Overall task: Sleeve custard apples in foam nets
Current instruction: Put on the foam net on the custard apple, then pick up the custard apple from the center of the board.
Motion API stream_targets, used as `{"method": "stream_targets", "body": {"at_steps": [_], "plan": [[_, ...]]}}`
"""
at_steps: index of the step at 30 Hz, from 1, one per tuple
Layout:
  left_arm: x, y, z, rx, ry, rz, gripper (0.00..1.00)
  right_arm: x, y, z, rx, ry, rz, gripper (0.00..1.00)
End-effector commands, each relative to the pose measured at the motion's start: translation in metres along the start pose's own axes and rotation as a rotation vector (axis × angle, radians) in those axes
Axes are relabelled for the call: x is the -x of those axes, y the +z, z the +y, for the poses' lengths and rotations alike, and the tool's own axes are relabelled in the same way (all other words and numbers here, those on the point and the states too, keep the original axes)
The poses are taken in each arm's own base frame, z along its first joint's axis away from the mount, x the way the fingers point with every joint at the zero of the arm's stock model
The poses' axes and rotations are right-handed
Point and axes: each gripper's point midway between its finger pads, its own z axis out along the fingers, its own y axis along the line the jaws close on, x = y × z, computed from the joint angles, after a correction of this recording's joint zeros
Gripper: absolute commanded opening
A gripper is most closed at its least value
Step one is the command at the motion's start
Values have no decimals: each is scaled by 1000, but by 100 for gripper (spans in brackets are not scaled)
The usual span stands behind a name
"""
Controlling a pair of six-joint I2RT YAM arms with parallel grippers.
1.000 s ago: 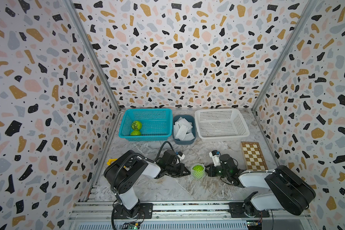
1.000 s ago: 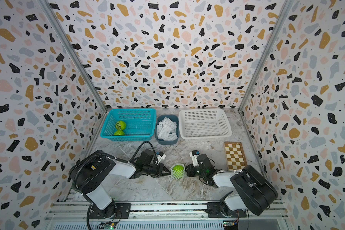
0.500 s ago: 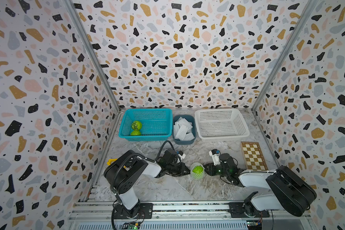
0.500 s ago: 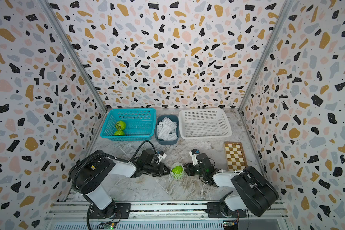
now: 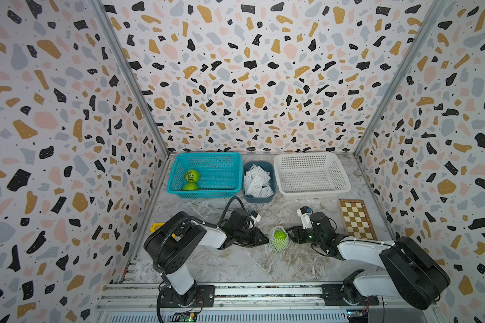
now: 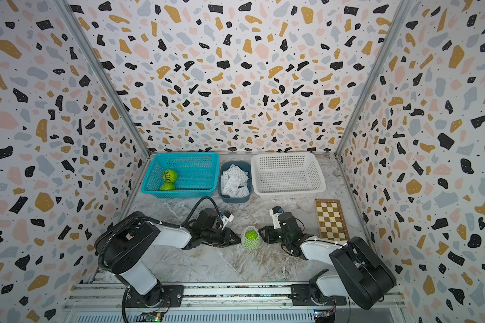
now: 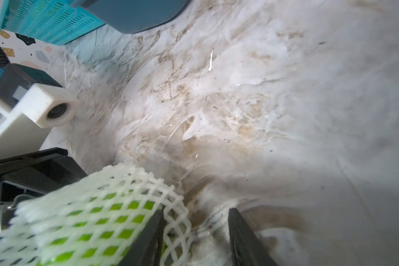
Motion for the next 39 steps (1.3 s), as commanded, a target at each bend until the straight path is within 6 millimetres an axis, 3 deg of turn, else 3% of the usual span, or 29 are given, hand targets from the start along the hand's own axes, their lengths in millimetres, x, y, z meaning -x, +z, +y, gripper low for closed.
{"method": "stream_targets", "body": {"at_steps": [1,10,17,23,31,39], "plan": [[7,-2,-12,-13,44,-22,21,-2,-4,-9,-62,-3,26,50],[4,-8,-8,9,42,-33,26,6,-17,-12,-102,-14,4,58],[0,-16,-4,45,34,-54,32,19,-31,-3,-118,-58,-6,67],[-1,-35,0,108,32,-121,42,27,-41,24,-97,-143,17,84],[-2,-70,-1,201,62,-218,58,30,-46,65,-54,-234,68,86],[-6,-98,-4,213,56,-325,73,9,-32,89,-56,-289,211,88]]}}
